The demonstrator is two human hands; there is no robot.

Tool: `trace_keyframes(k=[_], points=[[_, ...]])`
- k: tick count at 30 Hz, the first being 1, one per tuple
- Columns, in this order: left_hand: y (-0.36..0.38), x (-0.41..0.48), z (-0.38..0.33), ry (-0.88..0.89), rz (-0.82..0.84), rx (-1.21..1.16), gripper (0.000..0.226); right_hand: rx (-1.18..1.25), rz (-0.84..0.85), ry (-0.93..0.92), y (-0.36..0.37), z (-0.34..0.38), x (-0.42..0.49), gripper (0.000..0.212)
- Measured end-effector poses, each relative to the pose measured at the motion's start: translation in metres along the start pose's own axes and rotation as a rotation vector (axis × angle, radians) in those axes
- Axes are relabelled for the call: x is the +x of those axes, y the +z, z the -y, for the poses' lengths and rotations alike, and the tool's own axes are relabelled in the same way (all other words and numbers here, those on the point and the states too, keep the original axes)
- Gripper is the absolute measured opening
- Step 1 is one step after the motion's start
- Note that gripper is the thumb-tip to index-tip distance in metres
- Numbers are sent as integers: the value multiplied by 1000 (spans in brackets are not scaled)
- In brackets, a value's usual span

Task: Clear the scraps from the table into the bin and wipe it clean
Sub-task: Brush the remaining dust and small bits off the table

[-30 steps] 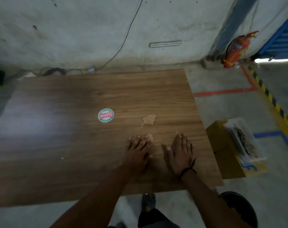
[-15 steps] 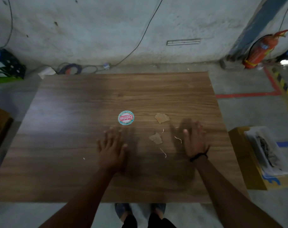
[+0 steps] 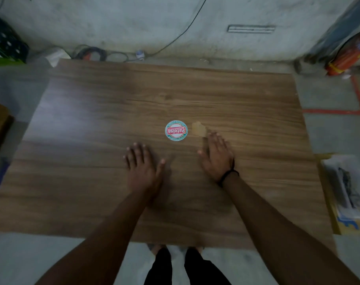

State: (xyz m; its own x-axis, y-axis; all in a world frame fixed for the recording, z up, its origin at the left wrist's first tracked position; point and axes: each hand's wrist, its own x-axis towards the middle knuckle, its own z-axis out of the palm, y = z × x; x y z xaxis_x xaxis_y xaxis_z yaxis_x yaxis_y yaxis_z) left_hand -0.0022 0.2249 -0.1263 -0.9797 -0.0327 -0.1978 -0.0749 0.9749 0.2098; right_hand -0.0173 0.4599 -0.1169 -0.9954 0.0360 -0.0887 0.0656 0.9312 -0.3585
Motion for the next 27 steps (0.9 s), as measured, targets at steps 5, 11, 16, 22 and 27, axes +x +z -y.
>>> trace_keyframes(k=[5,11,16,22,27], points=[[-10,7,-35,392,160,-329,83,319,-41,-132,11,51,8,71],[-39,49,-3,88,-120,-440,71,254,30,-52,-19,58,87,56],[-43,66,53,-179,-17,-129,67,-3,211,-346,1,81,85,48],[-12,1,0,350,145,-34,91,-96,241,-618,23,59,15,67],[-11,-19,-5,622,201,-170,83,59,227,-485,-14,15,-28,57]])
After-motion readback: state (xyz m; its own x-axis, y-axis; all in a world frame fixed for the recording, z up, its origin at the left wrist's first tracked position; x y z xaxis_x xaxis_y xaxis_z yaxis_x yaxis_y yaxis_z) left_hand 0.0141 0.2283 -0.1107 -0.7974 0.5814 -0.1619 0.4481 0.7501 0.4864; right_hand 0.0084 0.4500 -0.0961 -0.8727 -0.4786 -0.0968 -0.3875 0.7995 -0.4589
